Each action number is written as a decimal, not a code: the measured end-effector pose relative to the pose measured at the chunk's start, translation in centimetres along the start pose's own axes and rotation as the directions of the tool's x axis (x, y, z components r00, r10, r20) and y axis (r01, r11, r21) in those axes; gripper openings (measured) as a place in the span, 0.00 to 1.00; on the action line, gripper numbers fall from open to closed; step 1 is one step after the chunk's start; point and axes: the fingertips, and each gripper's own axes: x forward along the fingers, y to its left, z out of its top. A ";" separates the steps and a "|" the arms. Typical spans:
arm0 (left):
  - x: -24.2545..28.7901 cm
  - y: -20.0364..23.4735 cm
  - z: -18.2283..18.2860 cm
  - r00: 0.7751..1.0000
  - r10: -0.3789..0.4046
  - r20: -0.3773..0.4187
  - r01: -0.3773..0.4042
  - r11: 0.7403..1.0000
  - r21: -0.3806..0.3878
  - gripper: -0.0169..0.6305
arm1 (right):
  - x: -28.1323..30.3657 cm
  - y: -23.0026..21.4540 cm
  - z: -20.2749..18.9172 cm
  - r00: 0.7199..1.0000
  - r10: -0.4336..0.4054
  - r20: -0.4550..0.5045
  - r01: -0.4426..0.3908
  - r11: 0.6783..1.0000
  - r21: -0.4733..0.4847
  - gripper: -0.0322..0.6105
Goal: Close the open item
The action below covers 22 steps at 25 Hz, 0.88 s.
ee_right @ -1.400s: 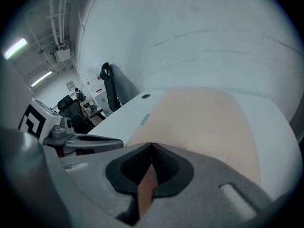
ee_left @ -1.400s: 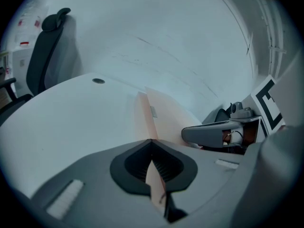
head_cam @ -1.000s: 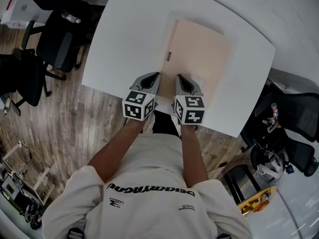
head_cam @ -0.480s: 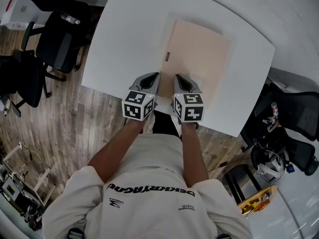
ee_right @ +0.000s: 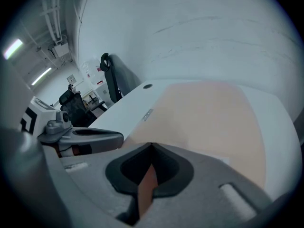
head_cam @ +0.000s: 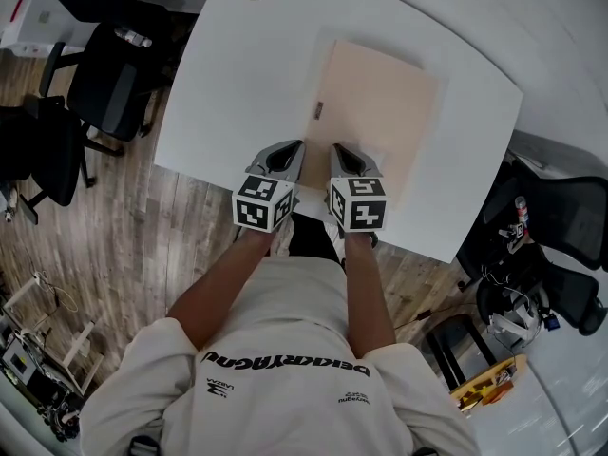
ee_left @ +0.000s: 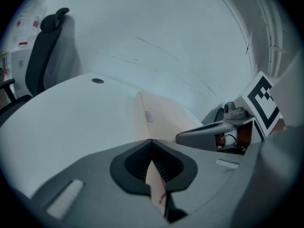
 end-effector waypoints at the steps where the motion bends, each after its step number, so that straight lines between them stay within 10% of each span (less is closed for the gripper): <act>1: 0.0 0.0 0.0 1.000 0.001 0.000 -0.001 1.000 0.001 0.03 | 0.0 0.0 0.0 1.000 0.003 -0.002 -0.003 1.000 0.002 0.05; 22: 0.0 -0.1 0.5 1.000 0.007 0.001 -0.007 1.000 -0.006 0.03 | -0.8 0.3 0.8 0.999 0.020 0.031 -0.020 1.000 -0.013 0.05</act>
